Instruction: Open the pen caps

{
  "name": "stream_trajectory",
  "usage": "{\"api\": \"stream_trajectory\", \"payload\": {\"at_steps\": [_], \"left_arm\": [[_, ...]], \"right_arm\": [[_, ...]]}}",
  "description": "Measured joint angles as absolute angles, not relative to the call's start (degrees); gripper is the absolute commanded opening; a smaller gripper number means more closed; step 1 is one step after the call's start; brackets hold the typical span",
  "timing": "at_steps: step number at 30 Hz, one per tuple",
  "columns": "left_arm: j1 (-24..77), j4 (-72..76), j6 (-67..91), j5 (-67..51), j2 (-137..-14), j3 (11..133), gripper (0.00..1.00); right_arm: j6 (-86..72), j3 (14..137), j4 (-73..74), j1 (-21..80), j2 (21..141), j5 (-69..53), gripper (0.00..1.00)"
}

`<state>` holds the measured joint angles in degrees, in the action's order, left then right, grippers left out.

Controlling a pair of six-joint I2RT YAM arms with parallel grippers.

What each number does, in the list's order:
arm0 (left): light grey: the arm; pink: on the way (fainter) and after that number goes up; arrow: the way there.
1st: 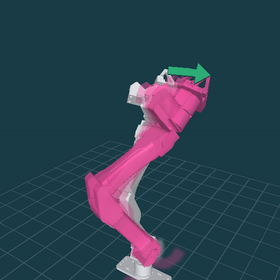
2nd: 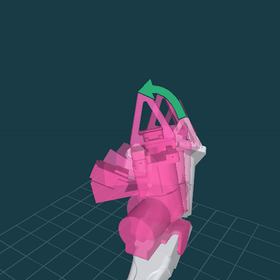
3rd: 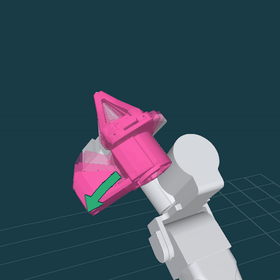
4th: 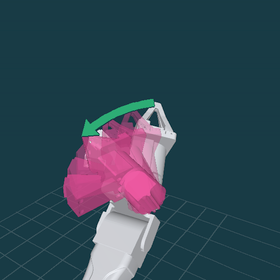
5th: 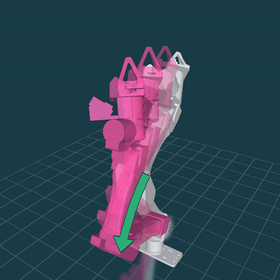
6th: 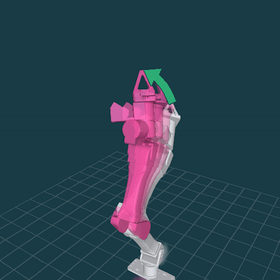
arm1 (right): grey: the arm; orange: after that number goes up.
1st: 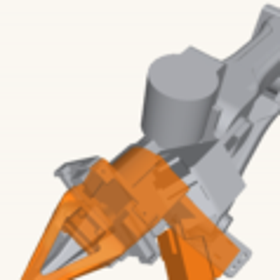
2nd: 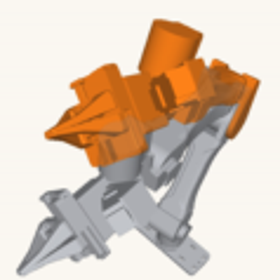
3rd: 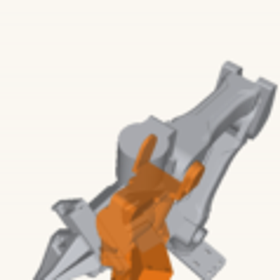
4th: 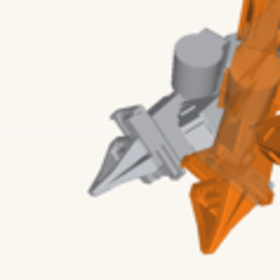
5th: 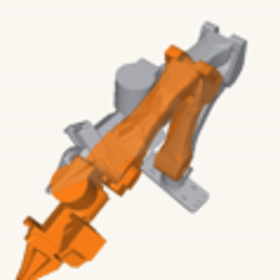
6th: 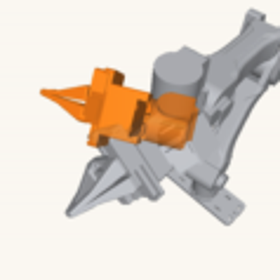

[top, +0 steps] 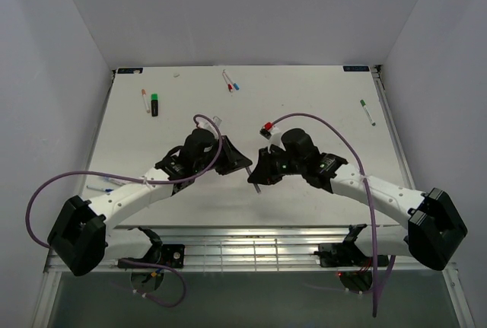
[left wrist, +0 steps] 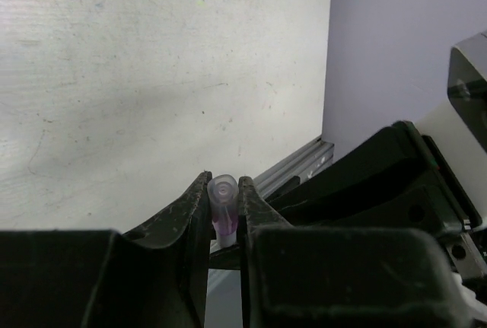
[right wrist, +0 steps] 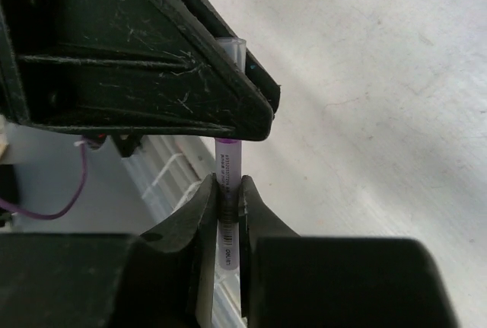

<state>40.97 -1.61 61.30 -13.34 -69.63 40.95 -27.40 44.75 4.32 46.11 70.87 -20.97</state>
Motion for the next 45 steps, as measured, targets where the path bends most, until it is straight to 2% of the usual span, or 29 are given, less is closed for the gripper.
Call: {"api": "stream_trajectory", "payload": {"at_steps": [3,7,11,14,16,19,22,25,33,45], "left_arm": [[40.8,-6.7,60.9,-11.5,-72.2,44.8,0.00],[38.4,-17.1,59.4,-11.6,-79.3,54.8,0.00],[34.7,-21.5,59.0,-16.4,-85.4,61.4,0.00],[29.8,-20.3,59.5,-18.2,-87.9,64.5,0.00],[26.5,-18.7,59.4,-19.5,-87.6,65.2,0.00],[23.1,-13.9,58.3,-21.2,-84.8,63.7,0.00],[22.2,-11.8,56.0,-22.0,-79.9,60.3,0.00],[22.4,-10.9,53.8,-22.6,-77.1,57.4,0.00],[22.6,-15.1,49.8,-20.4,-83.6,49.4,0.00],[22.6,-17.0,41.9,-19.7,-97.3,55.2,0.00]], "right_arm": [[-25.7,47.1,7.2,48.9,72.1,-14.3,0.08],[-23.6,53.7,15.0,57.2,75.1,8.2,0.08],[-24.1,61.2,23.8,65.5,81.7,29.8,0.08],[-25.4,61.3,31.0,70.7,85.7,35.6,0.08],[-25.1,58.4,32.4,72.6,85.5,35.2,0.08],[-24.1,49.1,28.3,70.6,76.6,28.4,0.08],[-23.8,44.8,24.9,64.1,67.3,20.6,0.08],[-23.3,44.9,20.0,56.6,66.1,14.5,0.08],[-21.7,47.0,13.8,44.9,78.0,2.7,0.08],[-18.5,59.5,8.9,35.2,96.1,-2.8,0.08]]}}
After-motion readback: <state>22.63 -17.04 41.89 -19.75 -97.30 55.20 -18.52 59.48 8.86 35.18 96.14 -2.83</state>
